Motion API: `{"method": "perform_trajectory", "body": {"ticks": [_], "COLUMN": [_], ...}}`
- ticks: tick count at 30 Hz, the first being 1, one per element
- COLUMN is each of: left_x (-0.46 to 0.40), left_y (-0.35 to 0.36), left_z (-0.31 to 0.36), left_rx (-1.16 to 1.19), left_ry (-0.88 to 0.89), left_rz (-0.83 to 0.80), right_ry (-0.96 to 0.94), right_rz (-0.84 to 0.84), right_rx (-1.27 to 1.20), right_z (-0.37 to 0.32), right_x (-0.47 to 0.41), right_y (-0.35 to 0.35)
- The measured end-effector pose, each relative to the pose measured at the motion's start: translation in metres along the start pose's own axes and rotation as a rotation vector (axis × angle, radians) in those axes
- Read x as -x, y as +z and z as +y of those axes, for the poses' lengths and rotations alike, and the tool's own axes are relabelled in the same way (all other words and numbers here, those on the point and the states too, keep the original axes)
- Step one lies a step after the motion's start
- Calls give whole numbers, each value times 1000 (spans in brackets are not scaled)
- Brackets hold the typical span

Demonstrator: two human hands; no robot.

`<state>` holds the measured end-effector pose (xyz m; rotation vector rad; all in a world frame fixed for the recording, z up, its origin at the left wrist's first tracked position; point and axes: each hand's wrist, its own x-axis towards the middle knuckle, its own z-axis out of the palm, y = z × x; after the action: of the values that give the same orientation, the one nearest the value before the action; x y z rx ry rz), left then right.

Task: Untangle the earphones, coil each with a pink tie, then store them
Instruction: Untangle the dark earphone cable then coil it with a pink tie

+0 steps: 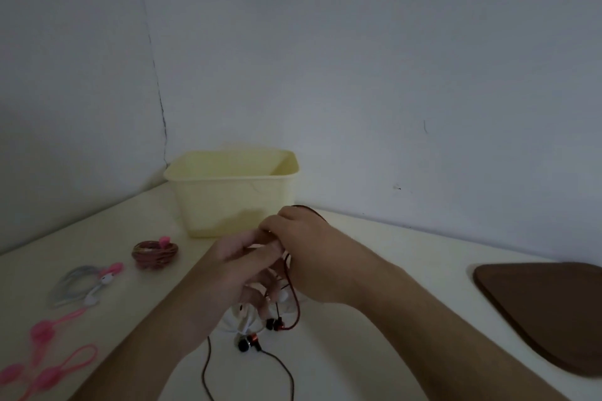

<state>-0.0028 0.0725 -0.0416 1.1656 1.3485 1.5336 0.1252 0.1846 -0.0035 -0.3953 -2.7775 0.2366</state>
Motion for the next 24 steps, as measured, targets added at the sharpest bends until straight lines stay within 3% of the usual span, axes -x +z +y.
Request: {"method": "perform_trajectory", "body": {"ticks": [5,9,13,17,21,24], "left_x": [-2,-3,-7,-11,-15,-14], "left_y": [4,-1,-15,-37,-50,-50], "left_z": [-6,-7,-2,-3,-8,-12], "left_rx": [-167,-179,-100,15,-7,-126], "left_ry": [0,50,141,121,62,22], "left_rz": [41,133,486,837,970,944], "right_ry": [-55,18,221,409,517,552], "right_rz": [-64,-26,130,374,691,716], "right_rx": [-106,-115,-22,-110,-332,-459], "right_z": [-7,-8,6,31,42,40], "right_x": [1,0,4,9,11,14], "right_y": [3,-8,-28,-47,-65,-71]}}
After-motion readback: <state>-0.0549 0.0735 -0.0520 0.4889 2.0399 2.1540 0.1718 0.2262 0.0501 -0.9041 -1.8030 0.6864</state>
